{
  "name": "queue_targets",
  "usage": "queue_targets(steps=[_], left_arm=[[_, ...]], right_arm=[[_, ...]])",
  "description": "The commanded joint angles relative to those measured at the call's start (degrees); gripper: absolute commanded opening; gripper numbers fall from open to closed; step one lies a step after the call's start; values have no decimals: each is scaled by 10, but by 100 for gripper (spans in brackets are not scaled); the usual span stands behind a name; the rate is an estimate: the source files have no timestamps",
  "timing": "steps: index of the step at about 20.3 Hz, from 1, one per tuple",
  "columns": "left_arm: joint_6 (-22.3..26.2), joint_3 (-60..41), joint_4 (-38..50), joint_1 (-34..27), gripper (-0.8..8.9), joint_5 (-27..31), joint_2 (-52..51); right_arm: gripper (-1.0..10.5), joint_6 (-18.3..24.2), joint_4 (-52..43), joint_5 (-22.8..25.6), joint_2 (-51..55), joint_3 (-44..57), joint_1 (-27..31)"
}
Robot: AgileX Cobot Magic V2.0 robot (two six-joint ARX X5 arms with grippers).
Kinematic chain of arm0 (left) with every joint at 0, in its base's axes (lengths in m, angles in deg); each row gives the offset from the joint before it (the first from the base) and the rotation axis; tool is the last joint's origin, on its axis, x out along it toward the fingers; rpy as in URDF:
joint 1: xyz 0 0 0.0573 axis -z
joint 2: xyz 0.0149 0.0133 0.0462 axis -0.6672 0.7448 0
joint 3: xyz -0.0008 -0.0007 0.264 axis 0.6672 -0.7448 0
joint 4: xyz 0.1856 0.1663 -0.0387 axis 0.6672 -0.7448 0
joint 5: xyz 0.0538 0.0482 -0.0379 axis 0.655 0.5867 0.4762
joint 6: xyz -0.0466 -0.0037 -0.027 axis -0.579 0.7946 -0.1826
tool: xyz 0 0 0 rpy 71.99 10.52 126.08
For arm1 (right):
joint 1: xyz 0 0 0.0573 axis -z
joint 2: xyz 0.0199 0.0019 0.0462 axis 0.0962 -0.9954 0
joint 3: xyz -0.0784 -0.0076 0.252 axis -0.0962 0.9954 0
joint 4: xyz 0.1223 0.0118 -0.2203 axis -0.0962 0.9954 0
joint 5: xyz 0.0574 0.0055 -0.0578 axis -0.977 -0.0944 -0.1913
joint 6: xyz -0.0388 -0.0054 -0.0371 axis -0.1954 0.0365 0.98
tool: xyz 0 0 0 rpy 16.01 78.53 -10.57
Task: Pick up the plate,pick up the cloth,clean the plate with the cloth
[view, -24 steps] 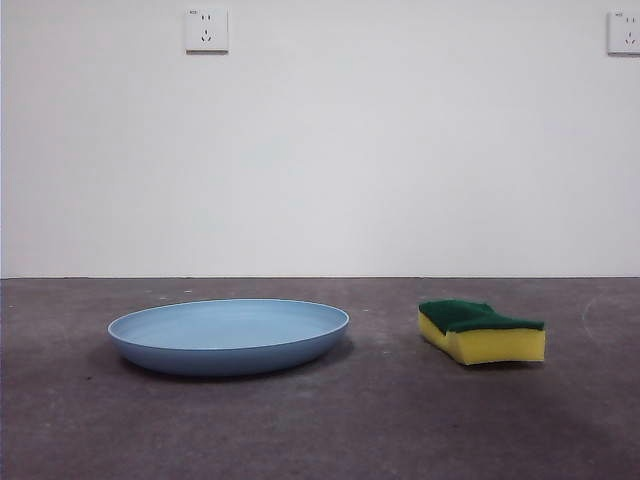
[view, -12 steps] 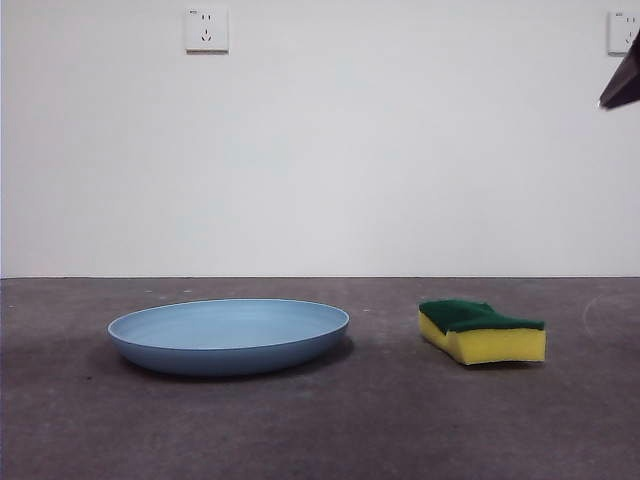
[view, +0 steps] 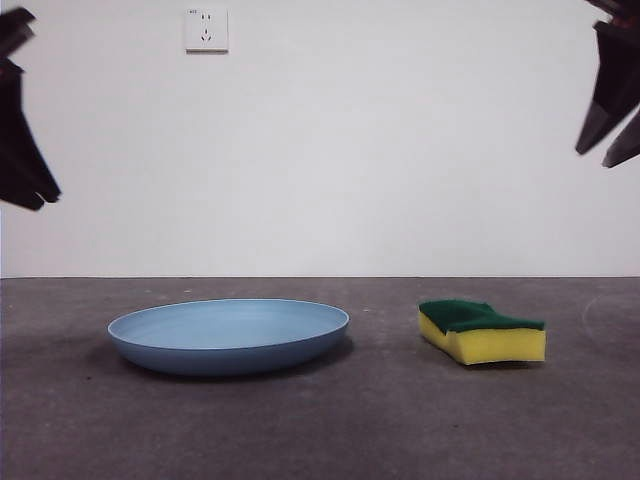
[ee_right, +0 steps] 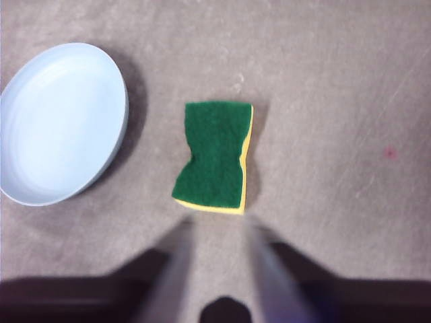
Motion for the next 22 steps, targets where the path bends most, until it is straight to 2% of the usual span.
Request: queue_targets(steps=[1, 5, 14, 22], left_arm=[[-17, -2, 24, 9, 237, -2, 32], [-39, 12, 79, 23, 249, 2, 110], [-38, 165, 47, 40, 248, 61, 307], [-34, 176, 55, 77, 248, 102, 386]], right_arm=[[356, 6, -16, 0, 0, -3, -1], [355, 5, -23, -1, 0, -3, -1], [350, 5, -23, -1, 0, -3, -1], [347, 5, -23, -1, 0, -3, -1]])
